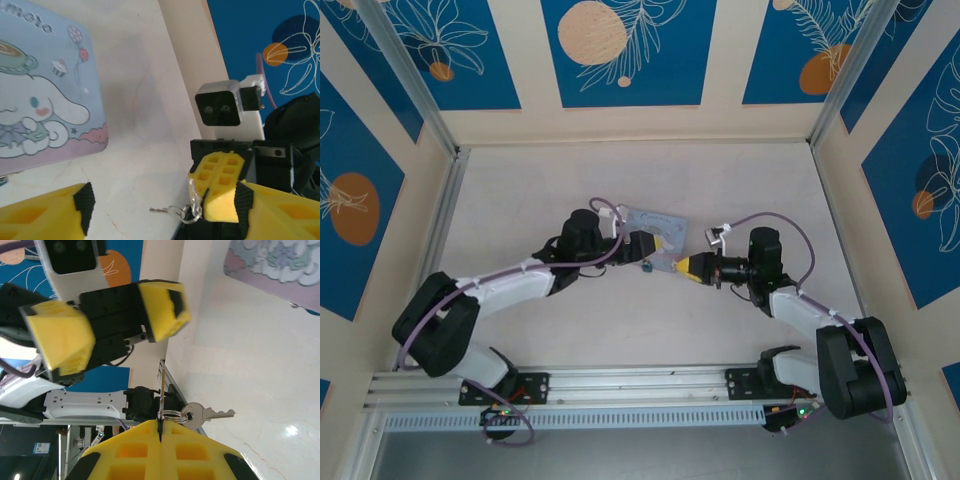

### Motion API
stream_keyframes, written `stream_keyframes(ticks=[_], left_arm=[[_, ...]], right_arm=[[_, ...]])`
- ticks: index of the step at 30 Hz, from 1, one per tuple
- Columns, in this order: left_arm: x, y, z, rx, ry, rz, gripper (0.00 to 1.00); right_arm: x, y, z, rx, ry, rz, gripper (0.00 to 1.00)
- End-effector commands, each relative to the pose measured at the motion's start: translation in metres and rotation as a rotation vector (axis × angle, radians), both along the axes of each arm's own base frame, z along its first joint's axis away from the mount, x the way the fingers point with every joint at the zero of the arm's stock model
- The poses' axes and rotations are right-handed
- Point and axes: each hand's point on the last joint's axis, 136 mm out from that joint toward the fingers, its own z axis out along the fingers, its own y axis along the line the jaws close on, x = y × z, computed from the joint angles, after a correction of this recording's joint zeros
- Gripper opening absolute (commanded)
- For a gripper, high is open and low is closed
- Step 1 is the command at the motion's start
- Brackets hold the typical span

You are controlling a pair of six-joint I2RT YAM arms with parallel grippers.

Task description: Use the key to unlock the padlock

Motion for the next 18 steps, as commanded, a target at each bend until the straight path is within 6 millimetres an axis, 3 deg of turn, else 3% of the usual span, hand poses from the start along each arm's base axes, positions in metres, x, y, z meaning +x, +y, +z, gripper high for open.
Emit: stream_keyframes(ticks=[1,10,18], left_arm=[[0.0,-0.016,0.011,-0.067,-0.005,-0.096,0.68],[0.005,-0.034,0.026,-0.186,0.013,-0.151,0.55],[-0.01,-0.04,0.026,-0.205,0.026,-0.203,0.48]], right_arm=[[-0.001,0.007,0.012,0.011,-0.034,0.034,0.0],[0.001,0.015,0.015,0.007,-0.038,0.041,0.0],[0.002,0.016,0.015,0.004,-0.04,0.039,0.0]])
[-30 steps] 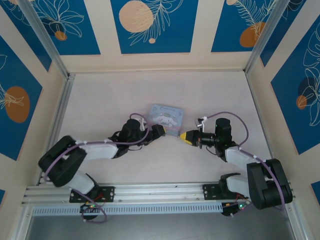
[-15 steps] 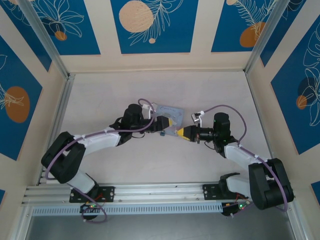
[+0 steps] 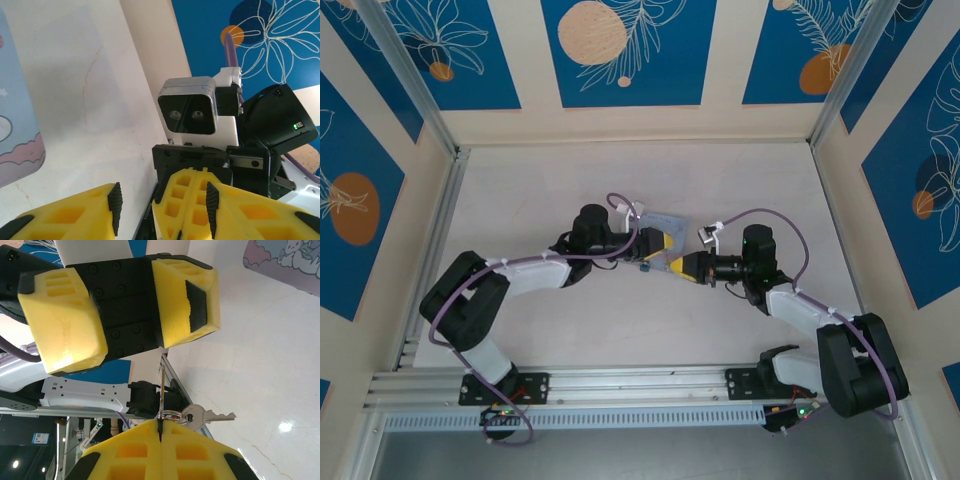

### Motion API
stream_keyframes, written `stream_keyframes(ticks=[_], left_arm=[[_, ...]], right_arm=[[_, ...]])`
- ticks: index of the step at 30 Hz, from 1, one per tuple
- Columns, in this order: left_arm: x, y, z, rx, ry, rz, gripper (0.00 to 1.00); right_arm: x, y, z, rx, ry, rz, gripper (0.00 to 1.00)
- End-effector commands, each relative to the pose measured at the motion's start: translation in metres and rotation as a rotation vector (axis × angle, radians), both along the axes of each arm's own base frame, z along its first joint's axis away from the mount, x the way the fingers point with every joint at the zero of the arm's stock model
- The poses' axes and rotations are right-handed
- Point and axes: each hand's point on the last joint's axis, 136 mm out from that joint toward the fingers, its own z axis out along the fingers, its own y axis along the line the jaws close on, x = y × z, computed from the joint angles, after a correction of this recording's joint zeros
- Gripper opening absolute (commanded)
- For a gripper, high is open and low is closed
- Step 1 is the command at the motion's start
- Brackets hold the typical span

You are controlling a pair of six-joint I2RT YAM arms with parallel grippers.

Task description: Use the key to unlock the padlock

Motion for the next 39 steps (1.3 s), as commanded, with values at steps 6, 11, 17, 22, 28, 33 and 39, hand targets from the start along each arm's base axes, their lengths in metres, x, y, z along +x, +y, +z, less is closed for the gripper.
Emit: stream_keyframes(ticks=[6,11,17,22,28,33,39], left_arm=[[-0.014,-0.006,0.002,-0.038,-0.01,-0.059,0.4],[-0.017,-0.007,0.0,-0.039,-0.01,-0.064,0.31],[-0.021,-0.007,-0.002,-0.035,-0.009,-0.077,0.23],[-0.024,-0.007,-0.005,-0.032,-0.005,-0.083,0.18],[-0.026,-0.007,-0.008,-0.022,-0.003,-0.086,0.12],[-0.024,-0.006,-0.011,-0.007,0.008,-0.061,0.0],[-0.001,0.016,-0.007,0.079,-0.014,0.161,0.0]], right_arm=[[0.007,0.003,0.008,0.004,-0.021,-0.004,0.0],[0.007,0.003,0.009,0.003,-0.022,-0.005,0.0],[0.009,0.004,0.007,0.0,-0.018,-0.01,0.0],[0.01,0.003,0.006,-0.002,-0.017,-0.016,0.0],[0.012,0.004,0.007,-0.003,-0.018,-0.02,0.0],[0.013,0.001,0.009,-0.002,-0.019,-0.031,0.0],[0.022,-0.037,0.008,-0.049,-0.008,-0.222,0.59]])
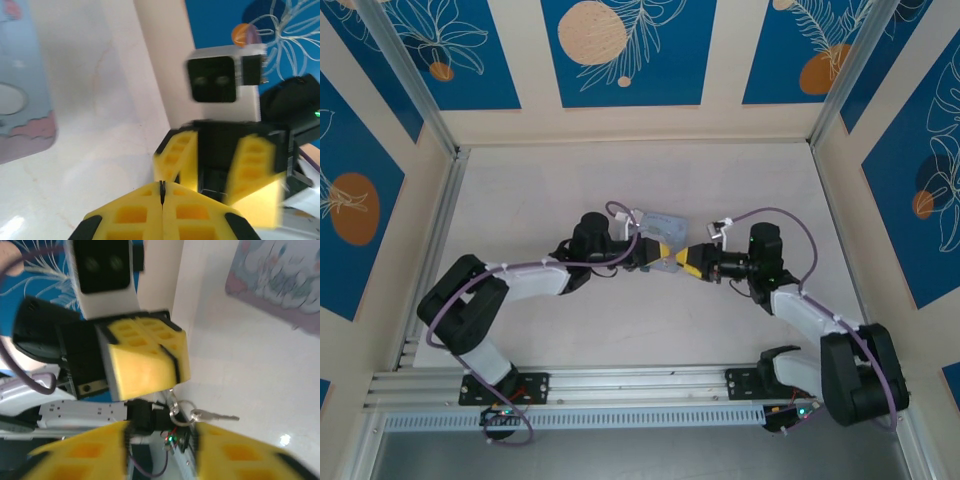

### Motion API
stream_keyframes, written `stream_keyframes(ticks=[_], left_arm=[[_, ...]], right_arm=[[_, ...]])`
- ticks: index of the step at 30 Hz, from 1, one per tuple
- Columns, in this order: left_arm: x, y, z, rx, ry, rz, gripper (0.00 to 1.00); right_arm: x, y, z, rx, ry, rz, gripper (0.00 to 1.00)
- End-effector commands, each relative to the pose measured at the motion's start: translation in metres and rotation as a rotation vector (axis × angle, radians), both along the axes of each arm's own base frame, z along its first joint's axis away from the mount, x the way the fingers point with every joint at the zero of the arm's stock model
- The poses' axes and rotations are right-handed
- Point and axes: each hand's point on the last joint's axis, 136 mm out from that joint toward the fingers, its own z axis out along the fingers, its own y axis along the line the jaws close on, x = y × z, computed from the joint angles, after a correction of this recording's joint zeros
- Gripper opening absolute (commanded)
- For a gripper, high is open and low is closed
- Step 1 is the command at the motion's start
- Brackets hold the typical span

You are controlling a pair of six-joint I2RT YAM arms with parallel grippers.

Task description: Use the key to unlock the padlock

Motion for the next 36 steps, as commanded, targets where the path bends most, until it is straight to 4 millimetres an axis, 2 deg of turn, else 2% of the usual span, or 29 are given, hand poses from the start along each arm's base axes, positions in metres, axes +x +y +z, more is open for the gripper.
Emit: stream_keyframes(ticks=[1,4,7,10,12,15,19,25,30,36], left_arm=[[0.013,0.016,0.013,0.047,-0.056,0.146,0.0],[0.024,0.027,0.027,0.045,-0.076,0.253,0.0],[0.033,0.032,0.039,0.024,-0.084,0.332,0.0],[0.041,0.037,0.041,0.002,-0.074,0.412,0.0],[0.045,0.039,0.04,-0.021,-0.058,0.462,0.0],[0.048,0.038,0.036,-0.059,-0.026,0.519,0.0],[0.05,0.034,0.035,-0.102,-0.005,0.569,0.0],[0.052,0.026,0.038,-0.147,-0.007,0.621,0.0],[0.053,0.019,0.038,-0.177,0.005,0.635,0.0],[0.053,0.018,0.041,-0.194,0.003,0.653,0.0]], right_arm=[[0.006,-0.021,-0.001,-0.047,0.015,-0.127,0.67],[0.014,-0.029,0.005,-0.08,0.002,-0.214,0.78],[0.025,-0.033,0.007,-0.09,-0.001,-0.296,0.83],[0.036,-0.032,0.016,-0.073,-0.056,-0.354,0.83],[0.041,-0.029,0.022,-0.039,-0.083,-0.377,0.81],[0.049,-0.024,0.033,0.026,-0.123,-0.38,0.72],[0.056,-0.008,0.044,0.076,-0.157,-0.33,0.61],[0.068,0.013,0.055,0.126,-0.177,-0.278,0.51],[0.072,0.029,0.054,0.135,-0.168,-0.243,0.43],[0.073,0.036,0.04,0.131,-0.141,-0.235,0.39]])
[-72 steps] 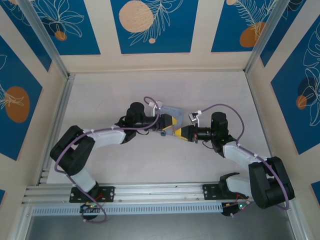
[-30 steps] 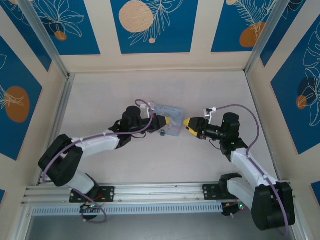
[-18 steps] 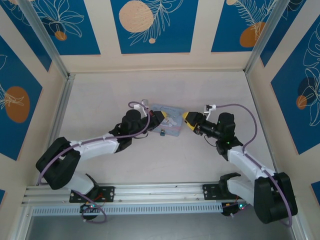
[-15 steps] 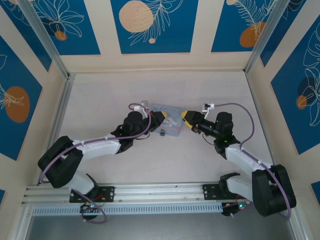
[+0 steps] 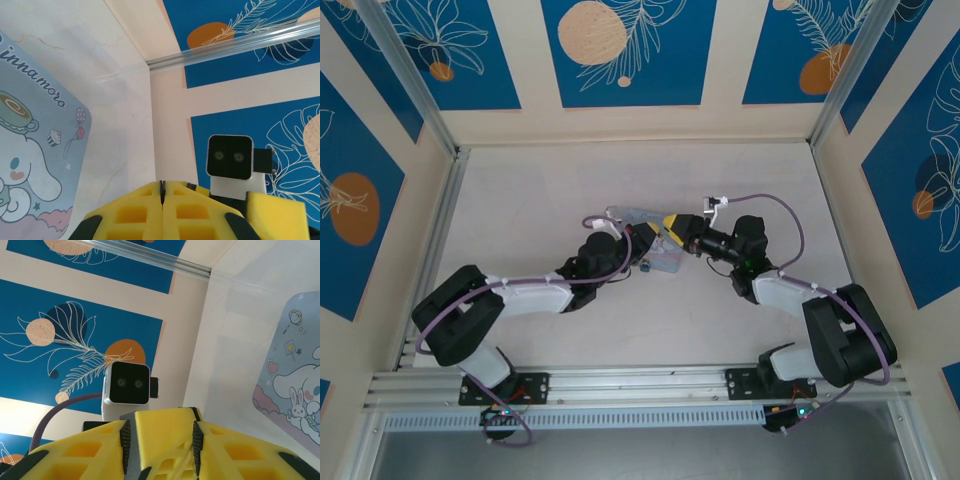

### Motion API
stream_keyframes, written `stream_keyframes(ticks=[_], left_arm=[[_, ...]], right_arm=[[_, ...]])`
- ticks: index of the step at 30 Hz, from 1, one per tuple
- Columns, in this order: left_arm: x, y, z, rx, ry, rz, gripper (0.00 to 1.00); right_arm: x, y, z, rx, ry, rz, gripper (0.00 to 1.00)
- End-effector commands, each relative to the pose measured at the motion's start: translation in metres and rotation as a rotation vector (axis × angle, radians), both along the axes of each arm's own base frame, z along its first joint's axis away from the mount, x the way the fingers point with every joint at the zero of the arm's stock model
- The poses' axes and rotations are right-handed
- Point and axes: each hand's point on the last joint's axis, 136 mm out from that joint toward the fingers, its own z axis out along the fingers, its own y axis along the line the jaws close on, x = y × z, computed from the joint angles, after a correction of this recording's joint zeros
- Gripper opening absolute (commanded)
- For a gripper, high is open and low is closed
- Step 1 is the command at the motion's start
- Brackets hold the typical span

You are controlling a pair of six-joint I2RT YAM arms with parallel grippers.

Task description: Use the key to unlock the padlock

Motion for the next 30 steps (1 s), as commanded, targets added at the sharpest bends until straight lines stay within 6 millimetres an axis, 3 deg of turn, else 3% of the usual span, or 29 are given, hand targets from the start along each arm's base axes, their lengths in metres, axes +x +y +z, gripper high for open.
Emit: stream_keyframes(ticks=[1,7,19,30], left_arm=[[0.004,-0.002,0.017,-0.057,-0.038,0.035,0.0],[0.004,0.0,0.019,-0.059,-0.043,0.046,0.0],[0.007,0.001,0.022,-0.06,-0.055,0.069,0.0],[0.007,0.0,0.022,-0.069,-0.056,0.071,0.0]], right_arm=[[0.004,0.003,0.007,0.019,-0.041,-0.008,0.39],[0.0,0.007,-0.004,0.021,-0.019,0.012,0.36],[-0.016,0.016,-0.009,0.031,-0.02,0.067,0.31],[-0.012,0.021,-0.015,0.034,-0.001,0.066,0.22]])
